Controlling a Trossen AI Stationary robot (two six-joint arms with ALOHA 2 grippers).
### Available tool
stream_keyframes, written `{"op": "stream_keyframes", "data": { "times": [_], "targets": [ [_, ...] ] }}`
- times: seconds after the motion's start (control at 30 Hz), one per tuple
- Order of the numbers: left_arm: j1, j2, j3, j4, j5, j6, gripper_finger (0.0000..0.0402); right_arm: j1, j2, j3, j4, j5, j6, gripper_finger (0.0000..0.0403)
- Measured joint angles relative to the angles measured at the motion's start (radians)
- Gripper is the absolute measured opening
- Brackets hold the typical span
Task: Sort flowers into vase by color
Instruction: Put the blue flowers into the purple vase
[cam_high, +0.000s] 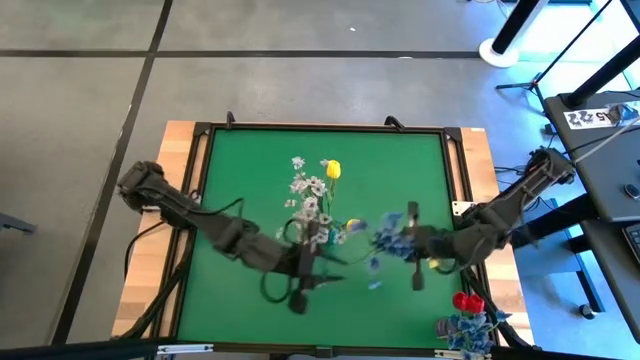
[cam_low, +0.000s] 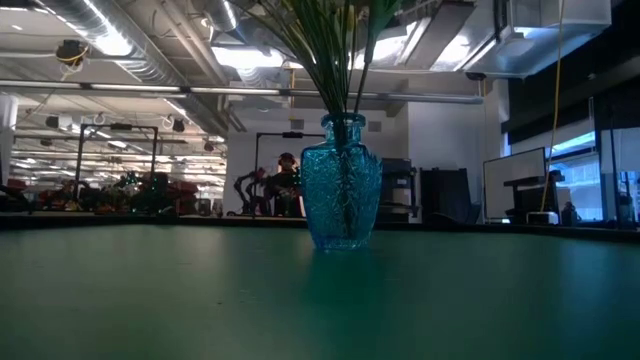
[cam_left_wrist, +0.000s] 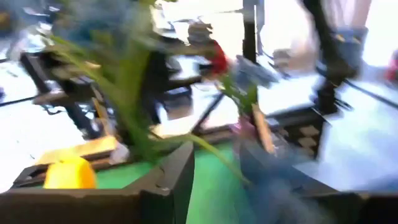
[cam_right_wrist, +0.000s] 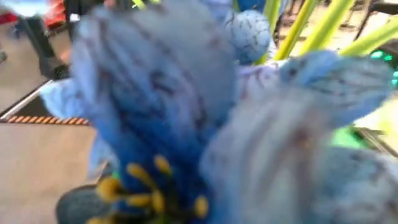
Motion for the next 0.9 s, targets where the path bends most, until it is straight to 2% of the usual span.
{"op": "stream_keyframes", "data": {
  "times": [0.1,0.17,0.23,0.33,0.4,0.47,0.53,0.63,0.77,0.9],
  "targets": [
    [-0.052,-0.042,0.000,-0.083,-0.007,0.002,0.0132,0.006,-0.116,-0.056,0.017,0.044,-0.001,0.0015],
    [-0.079,-0.055,0.000,-0.100,-0.011,0.003,0.0132,0.005,-0.208,-0.080,0.006,0.024,-0.003,0.0014],
    [-0.102,-0.061,0.000,-0.093,-0.016,0.003,0.0130,0.002,-0.307,-0.093,-0.013,-0.069,-0.022,0.0009],
    [-0.130,-0.061,0.000,-0.093,-0.016,0.002,0.0127,0.002,-0.437,-0.098,-0.133,-0.193,-0.020,0.0008],
    [-0.141,-0.060,0.000,-0.095,-0.013,-0.001,0.0126,0.005,-0.496,-0.098,-0.228,-0.178,-0.010,0.0011],
    [-0.143,-0.060,0.000,-0.093,-0.022,0.003,0.0126,0.004,-0.543,-0.100,-0.297,-0.117,0.038,0.0012],
    [-0.142,-0.060,0.000,-0.094,-0.057,-0.024,0.0126,0.003,-0.591,-0.101,-0.356,-0.119,0.084,0.0012],
    [-0.143,-0.060,0.000,-0.092,-0.115,-0.038,0.0125,0.004,-0.645,-0.099,-0.429,-0.103,0.163,0.0012],
    [-0.132,-0.060,0.000,-0.093,-0.177,-0.042,0.0125,0.004,-0.648,-0.102,-0.531,-0.079,0.189,0.0012],
    [-0.110,-0.060,0.000,-0.088,-0.209,-0.065,0.0125,0.004,-0.630,-0.114,-0.525,-0.105,0.188,0.0011]
  ]
}}
